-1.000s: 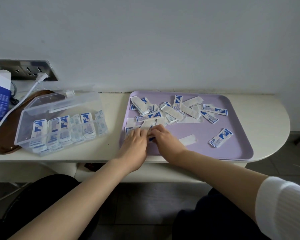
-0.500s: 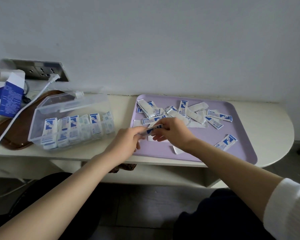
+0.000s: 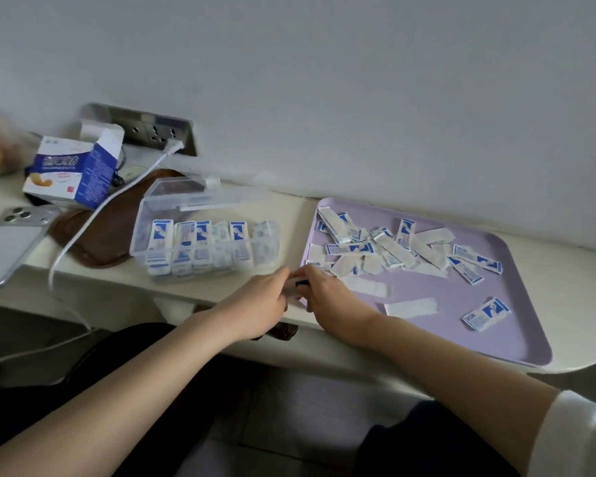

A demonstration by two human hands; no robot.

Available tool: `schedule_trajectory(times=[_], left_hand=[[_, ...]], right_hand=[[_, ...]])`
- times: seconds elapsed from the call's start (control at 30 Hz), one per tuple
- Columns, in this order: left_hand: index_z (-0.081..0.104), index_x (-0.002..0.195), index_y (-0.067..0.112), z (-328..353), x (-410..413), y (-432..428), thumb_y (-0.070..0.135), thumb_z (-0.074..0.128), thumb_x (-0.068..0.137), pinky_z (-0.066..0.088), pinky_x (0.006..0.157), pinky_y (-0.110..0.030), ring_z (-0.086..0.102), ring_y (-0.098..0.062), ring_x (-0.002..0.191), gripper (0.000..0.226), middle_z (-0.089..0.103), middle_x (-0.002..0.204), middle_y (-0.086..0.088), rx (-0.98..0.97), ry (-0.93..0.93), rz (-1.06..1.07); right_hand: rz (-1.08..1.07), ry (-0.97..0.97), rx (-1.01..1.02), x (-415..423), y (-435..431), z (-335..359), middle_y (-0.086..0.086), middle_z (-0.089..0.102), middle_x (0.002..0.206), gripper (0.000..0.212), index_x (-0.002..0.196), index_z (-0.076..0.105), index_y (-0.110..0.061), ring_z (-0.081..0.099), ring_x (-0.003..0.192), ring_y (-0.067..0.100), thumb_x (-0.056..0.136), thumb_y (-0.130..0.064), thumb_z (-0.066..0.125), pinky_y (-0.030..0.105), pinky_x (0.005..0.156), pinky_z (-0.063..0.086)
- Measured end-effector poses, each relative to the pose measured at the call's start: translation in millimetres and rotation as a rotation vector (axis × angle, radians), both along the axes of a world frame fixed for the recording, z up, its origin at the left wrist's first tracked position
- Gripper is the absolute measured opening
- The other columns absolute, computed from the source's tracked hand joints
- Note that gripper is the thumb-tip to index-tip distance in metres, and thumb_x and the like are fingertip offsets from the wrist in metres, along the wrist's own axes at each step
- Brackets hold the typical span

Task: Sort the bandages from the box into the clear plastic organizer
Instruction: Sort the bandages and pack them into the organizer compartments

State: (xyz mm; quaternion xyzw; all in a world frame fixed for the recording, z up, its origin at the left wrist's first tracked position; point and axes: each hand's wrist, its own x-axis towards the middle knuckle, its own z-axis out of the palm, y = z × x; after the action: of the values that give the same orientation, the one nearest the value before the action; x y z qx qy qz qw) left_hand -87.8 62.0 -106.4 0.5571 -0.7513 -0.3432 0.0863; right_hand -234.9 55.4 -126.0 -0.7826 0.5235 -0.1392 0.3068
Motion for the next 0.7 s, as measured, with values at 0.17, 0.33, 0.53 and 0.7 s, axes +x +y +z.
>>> schedule_trajectory(times=[0.17, 0.33, 0.53, 0.7], left_hand=[[0.044, 0.093, 0.019, 7, 28, 5, 0.002, 0.035, 0.095, 0.039, 0.061, -0.019, 0.049, -0.006, 0.072, 0.019, 0.055, 0.089, 0.002, -0.059, -0.076, 0.008], [0.046, 0.095, 0.024, 22, 60, 5, 0.013, 0.041, 0.099, 0.027, 0.051, -0.021, 0.041, -0.004, 0.059, 0.013, 0.044, 0.070, 0.011, -0.179, -0.021, 0.087], [0.046, 0.096, 0.027, 21, 89, 6, 0.013, 0.046, 0.097, 0.034, 0.057, -0.016, 0.046, -0.003, 0.065, 0.014, 0.043, 0.071, 0.013, -0.213, 0.052, 0.094], [0.055, 0.089, 0.022, 26, 105, 3, 0.018, 0.058, 0.091, 0.033, 0.054, -0.011, 0.047, 0.007, 0.059, 0.006, 0.047, 0.066, 0.020, -0.318, 0.190, 0.164]], right_hand=[[0.081, 0.060, -0.002, 19, 3, 5, 0.000, 0.061, 0.085, 0.022, 0.106, 0.050, -0.014, 0.053, 0.065, 0.014, 0.096, -0.001, 0.036, 0.028, 0.065, 0.048], [0.036, -0.112, 0.099, 39, 1, 17, -0.001, 0.066, 0.075, 0.021, 0.080, 0.053, -0.016, 0.060, 0.051, -0.002, 0.098, -0.013, 0.042, 0.017, 0.060, 0.052], [0.068, -0.067, 0.044, 60, 5, 10, -0.001, 0.059, 0.080, 0.015, 0.088, 0.046, -0.018, 0.057, 0.059, 0.008, 0.099, -0.009, 0.041, 0.022, 0.062, 0.050], [0.018, -0.153, -0.040, 76, 1, 16, 0.003, 0.061, 0.085, 0.022, 0.093, 0.051, -0.018, 0.058, 0.055, -0.002, 0.097, 0.001, 0.039, 0.009, 0.060, 0.047]])
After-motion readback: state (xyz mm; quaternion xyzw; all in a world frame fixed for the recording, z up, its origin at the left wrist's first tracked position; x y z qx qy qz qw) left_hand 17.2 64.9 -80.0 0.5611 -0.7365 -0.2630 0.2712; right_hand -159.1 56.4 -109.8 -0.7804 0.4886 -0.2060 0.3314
